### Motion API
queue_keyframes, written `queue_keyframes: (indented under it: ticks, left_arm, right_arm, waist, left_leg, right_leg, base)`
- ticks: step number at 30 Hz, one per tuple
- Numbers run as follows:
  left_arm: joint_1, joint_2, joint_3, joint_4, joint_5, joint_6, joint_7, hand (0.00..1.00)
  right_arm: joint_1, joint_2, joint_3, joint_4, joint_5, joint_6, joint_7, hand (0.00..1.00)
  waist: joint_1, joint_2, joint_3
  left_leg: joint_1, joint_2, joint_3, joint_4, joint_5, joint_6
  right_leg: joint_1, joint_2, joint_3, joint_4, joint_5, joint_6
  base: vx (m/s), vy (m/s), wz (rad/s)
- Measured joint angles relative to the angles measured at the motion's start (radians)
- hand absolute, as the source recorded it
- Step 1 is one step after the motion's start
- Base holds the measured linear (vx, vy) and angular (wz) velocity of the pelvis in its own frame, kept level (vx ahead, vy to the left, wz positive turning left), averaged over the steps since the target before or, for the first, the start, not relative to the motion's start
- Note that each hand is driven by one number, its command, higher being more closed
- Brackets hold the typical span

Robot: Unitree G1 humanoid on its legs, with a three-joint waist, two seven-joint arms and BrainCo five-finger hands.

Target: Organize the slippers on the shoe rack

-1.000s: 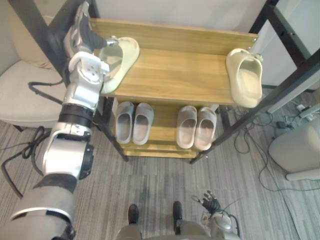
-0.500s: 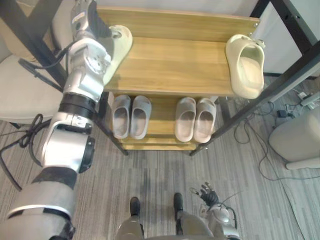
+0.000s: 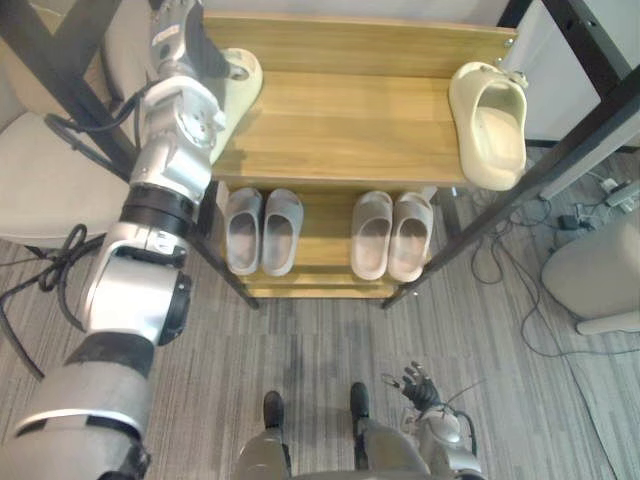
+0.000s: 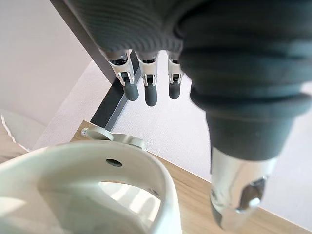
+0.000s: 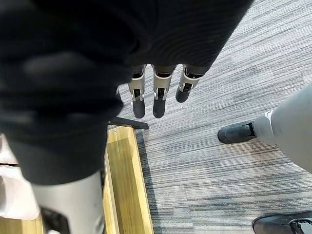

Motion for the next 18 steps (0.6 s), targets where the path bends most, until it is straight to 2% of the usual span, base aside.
queue_keyframes:
  ticks: [18]
  left_arm:
    - [0.077,-0.005,0.021,-0.046,-0.037,-0.001,0.008,0.0]
  right_arm:
    - [0.012,-0.002,0.015,0.006,-0.001,0.011,0.001,0.0]
  waist:
    - [0.01,0.023,0.004]
  left_leg:
    - [0.009,-0.002,-0.028,0.001,0.006,0.0]
  right_leg:
    - [0.028,0.001,-0.028,-0.007,0.0,0.0]
  base:
    - [0.0,0.005,0.04]
